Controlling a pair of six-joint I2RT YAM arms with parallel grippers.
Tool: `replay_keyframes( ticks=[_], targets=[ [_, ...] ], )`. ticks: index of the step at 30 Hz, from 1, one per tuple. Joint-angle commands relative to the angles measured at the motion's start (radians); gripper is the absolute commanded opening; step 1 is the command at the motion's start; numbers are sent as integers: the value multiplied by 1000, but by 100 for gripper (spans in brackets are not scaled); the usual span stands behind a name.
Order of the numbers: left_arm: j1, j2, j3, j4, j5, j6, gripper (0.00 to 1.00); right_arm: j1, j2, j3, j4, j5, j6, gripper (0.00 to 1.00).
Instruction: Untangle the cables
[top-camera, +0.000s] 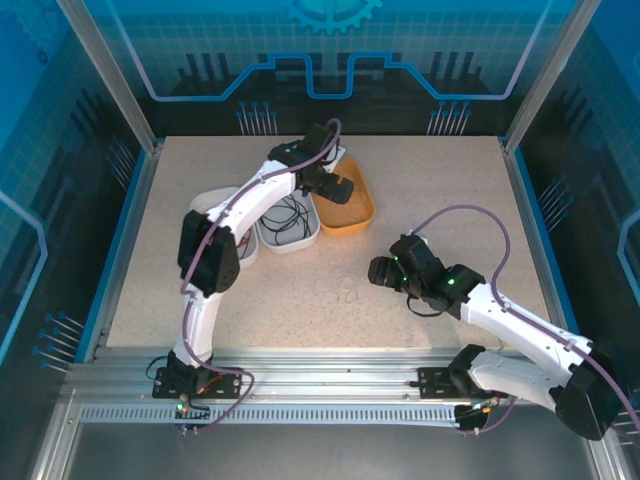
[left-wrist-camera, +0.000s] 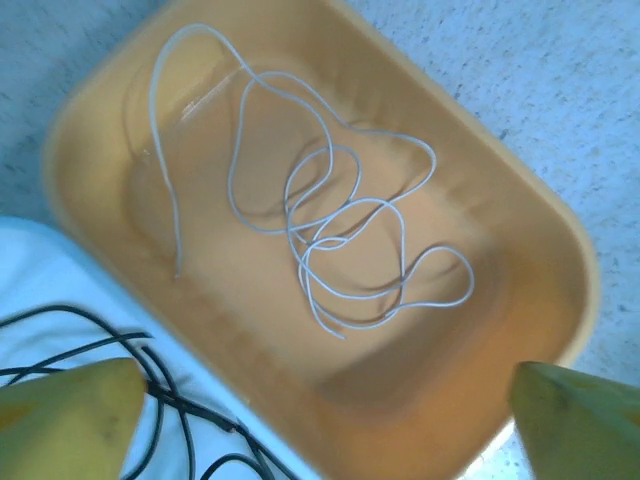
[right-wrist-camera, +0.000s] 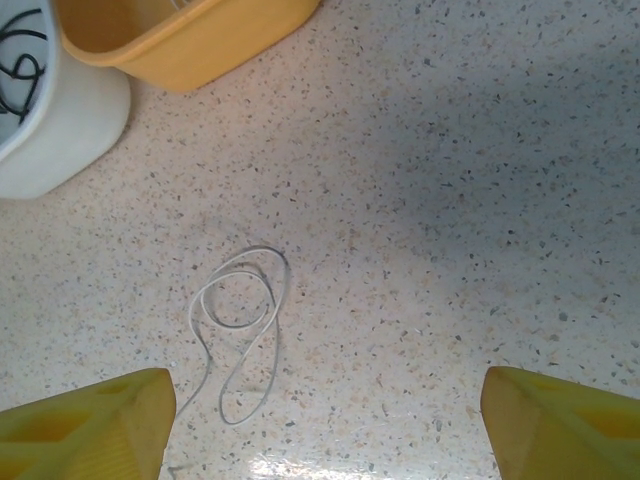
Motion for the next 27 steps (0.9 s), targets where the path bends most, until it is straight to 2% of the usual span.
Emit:
replay_keyframes(
  ticks=[1, 14, 19, 27],
  targets=[
    [3, -187, -126, 117, -31, -35, 99, 22, 37, 26, -19, 16, -7, 80],
    [63, -733, -786, 516, -89, -176, 99, 99, 212, 129, -30, 38, -31, 80],
    [65, -879, -946, 563, -106, -199, 99, 130, 291, 162, -42, 34, -41, 80],
    [68, -1117, -1187, 586, -157, -270, 99, 202, 439, 310, -134, 44, -59, 78]
  ],
)
